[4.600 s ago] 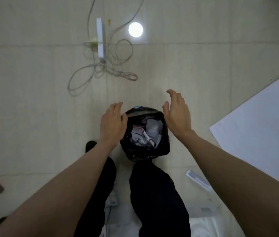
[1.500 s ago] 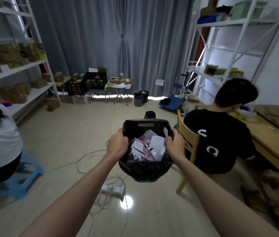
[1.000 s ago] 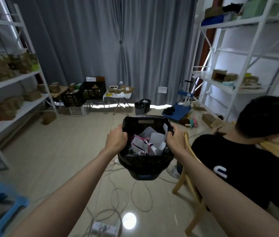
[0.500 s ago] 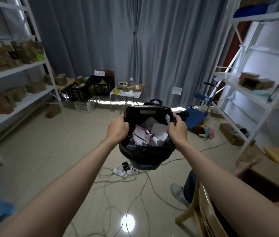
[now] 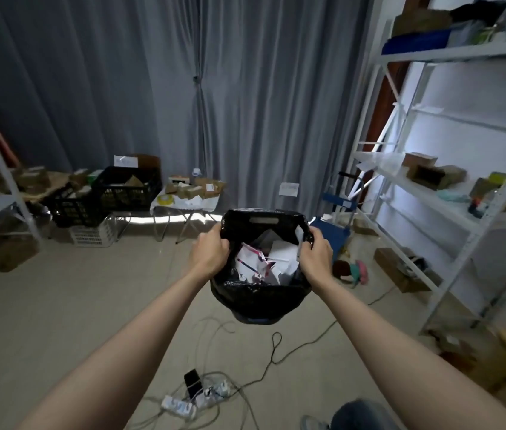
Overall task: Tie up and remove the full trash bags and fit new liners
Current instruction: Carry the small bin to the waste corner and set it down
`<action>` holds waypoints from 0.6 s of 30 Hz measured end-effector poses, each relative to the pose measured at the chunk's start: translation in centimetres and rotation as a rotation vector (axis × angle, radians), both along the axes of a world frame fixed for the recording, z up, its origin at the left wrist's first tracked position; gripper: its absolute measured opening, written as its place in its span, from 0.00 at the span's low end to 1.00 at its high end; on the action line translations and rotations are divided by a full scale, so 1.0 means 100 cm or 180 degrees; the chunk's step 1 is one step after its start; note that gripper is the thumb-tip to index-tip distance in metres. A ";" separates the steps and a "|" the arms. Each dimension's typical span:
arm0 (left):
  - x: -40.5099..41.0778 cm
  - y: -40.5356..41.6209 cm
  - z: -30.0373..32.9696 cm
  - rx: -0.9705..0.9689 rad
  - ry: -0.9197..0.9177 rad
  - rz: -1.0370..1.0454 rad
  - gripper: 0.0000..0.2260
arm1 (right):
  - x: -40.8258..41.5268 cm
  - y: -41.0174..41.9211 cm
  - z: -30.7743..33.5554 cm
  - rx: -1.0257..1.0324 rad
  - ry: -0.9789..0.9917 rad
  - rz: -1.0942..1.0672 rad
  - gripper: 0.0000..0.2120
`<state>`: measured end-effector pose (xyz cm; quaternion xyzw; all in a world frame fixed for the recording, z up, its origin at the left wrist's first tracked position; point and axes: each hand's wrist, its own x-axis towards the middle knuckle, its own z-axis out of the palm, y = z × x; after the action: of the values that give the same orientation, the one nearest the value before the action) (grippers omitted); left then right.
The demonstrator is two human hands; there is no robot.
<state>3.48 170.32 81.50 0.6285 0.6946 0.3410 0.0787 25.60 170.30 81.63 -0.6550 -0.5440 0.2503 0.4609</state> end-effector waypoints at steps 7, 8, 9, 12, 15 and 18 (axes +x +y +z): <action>0.052 0.169 0.002 -0.0066 -0.0066 -0.0471 0.13 | 0.055 0.152 -0.001 0.0006 -0.0085 -0.0403 0.20; 0.059 0.193 0.001 -0.0043 -0.0072 -0.0527 0.13 | 0.062 0.176 -0.004 -0.0005 -0.0059 -0.0448 0.20; 0.067 0.218 0.000 -0.0011 -0.0075 -0.0580 0.13 | 0.070 0.202 -0.007 0.0004 -0.0032 -0.0483 0.20; 0.093 0.296 -0.001 0.0085 -0.0084 -0.0717 0.14 | 0.094 0.278 -0.015 0.0039 0.0055 -0.0604 0.20; 0.118 0.373 -0.001 0.0059 -0.0090 -0.0767 0.15 | 0.121 0.353 -0.015 0.0080 0.0065 -0.0663 0.21; 0.141 0.446 0.003 0.0008 -0.0033 -0.0824 0.13 | 0.144 0.424 -0.014 0.0066 0.0002 -0.0766 0.22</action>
<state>17.60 214.92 81.80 0.7113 0.6068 0.3321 0.1248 40.00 212.72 80.19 -0.7107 -0.4639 0.1877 0.4945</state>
